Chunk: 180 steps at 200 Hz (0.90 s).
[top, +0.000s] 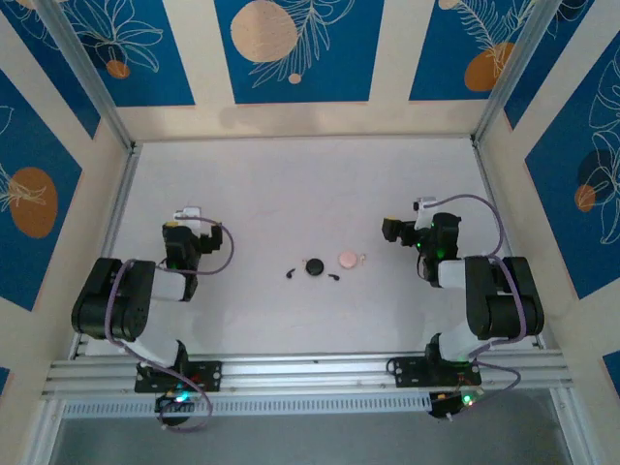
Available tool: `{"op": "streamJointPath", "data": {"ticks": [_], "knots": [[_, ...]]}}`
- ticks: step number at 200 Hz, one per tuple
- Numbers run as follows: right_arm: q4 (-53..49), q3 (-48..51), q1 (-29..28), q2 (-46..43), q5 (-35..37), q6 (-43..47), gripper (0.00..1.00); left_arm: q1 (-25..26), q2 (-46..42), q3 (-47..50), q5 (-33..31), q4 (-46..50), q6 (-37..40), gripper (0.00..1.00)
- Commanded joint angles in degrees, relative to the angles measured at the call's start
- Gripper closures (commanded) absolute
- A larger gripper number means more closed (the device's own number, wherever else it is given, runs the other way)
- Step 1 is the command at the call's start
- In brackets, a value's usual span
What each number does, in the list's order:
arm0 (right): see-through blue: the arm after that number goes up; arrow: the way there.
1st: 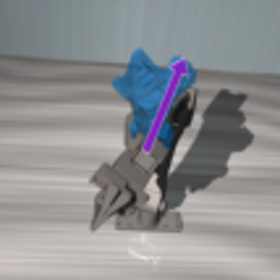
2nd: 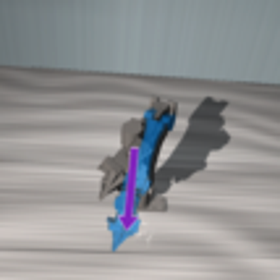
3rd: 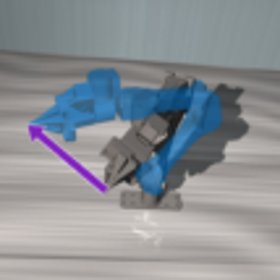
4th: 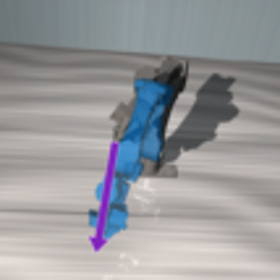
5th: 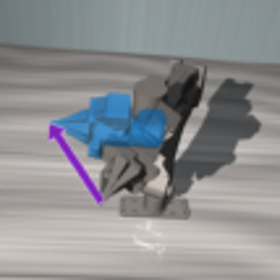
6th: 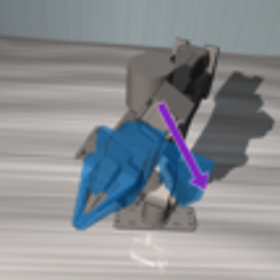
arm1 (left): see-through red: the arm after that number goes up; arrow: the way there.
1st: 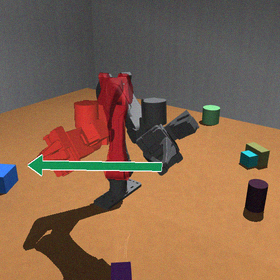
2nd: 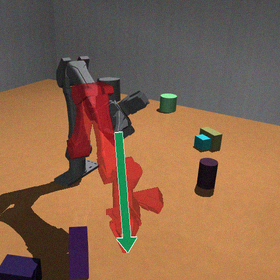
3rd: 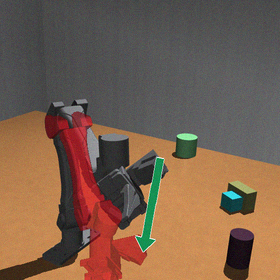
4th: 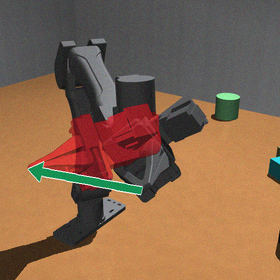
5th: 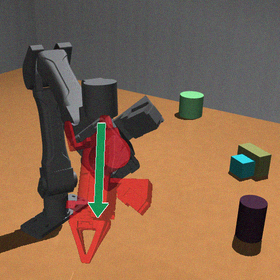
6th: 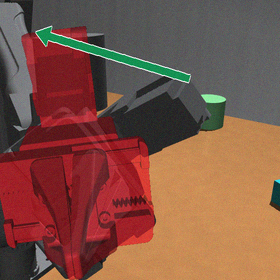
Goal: Insert wireless bluetooth earbuds into charging case
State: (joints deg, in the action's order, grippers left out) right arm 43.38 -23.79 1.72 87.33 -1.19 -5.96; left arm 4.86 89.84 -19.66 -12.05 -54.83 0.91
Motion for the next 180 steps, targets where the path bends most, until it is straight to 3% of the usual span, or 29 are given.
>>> {"op": "streamJointPath", "data": {"ticks": [1,54,99,134,162,180], "knots": [[2.12,-0.46,-0.31,-0.06,1.11,0.42,0.01,-0.35,-0.46,-0.29,-0.75,-1.60,-0.80,0.00],[2.22,-0.30,-0.40,-0.13,1.19,0.51,0.01,-0.34,-0.46,-0.29,-0.64,-1.63,-0.73,0.00],[2.26,-0.34,-0.40,-0.14,1.26,0.52,0.01,-0.34,-0.46,-1.94,6.85,1.71,1.88,0.00],[2.37,-0.16,-0.63,-0.27,1.55,0.54,0.01,-0.31,-0.55,-1.81,7.04,1.52,1.98,0.00],[-7.60,-4.29,-2.33,-3.29,4.02,1.90,0.01,-0.29,-1.23,-2.16,7.37,2.62,2.26,0.00],[-25.74,-11.82,-3.55,-6.44,6.59,-0.62,0.01,-0.05,-4.33,-3.50,7.62,7.68,2.58,0.00]]}}
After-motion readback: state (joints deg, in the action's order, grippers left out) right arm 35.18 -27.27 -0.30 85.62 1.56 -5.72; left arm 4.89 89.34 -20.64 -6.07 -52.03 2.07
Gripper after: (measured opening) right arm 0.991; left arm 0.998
